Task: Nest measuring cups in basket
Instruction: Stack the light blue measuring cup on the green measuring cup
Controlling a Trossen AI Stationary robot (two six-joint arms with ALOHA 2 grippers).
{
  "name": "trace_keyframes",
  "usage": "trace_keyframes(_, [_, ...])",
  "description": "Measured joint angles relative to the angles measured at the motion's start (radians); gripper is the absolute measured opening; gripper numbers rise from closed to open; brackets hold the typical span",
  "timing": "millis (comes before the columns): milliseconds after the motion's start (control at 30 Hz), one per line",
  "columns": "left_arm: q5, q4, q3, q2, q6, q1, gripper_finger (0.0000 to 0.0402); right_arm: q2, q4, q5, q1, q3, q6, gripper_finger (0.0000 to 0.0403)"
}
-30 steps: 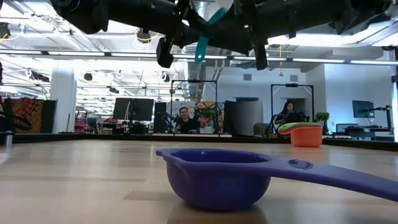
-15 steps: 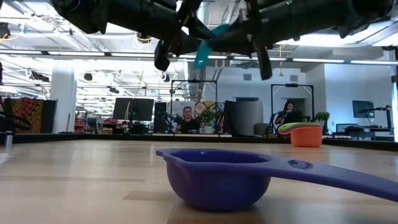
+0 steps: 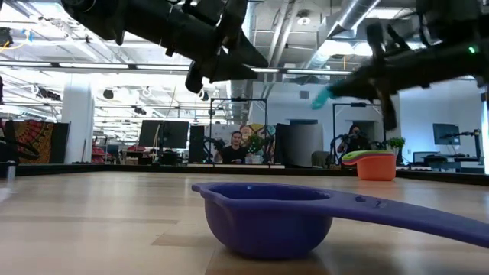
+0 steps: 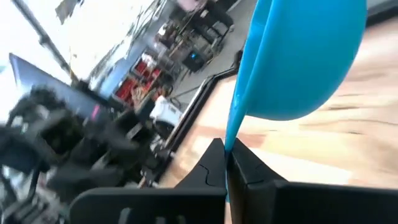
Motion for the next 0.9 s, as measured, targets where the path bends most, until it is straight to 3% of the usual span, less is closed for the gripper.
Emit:
trace_keyframes(200, [0.003, -0.083, 0.0, 0.0, 0.0, 0.0, 0.0138, -0.167, 0.001, 0.001, -0.131, -0.177, 0.185, 0.0017])
trace_keyframes(367, [0.002, -0.133, 0.0, 0.0, -0.01, 0.0, 0.0139, -0.227, -0.029, -0.034, -0.245, -0.189, 0.254, 0.0008])
trace_keyframes(533, [0.002, -0.159, 0.0, 0.0, -0.018, 0.0, 0.0139, -0.227, -0.056, -0.059, -0.343, -0.19, 0.367, 0.0019])
trace_keyframes(633, [0.003, -0.167, 0.0, 0.0, -0.017, 0.0, 0.0139, -0.225, -0.166, -0.085, -0.392, -0.19, 0.462, 0.0022])
trace_keyframes(767, [0.027, -0.167, 0.0, 0.0, -0.001, 0.001, 0.0139, -0.225, -0.295, -0.094, -0.444, -0.19, 0.475, 0.0019])
trace_keyframes(900, [0.028, -0.178, 0.0, 0.0, 0.006, 0.001, 0.0139, -0.226, -0.3, -0.126, -0.466, -0.191, 0.464, 0.0017])
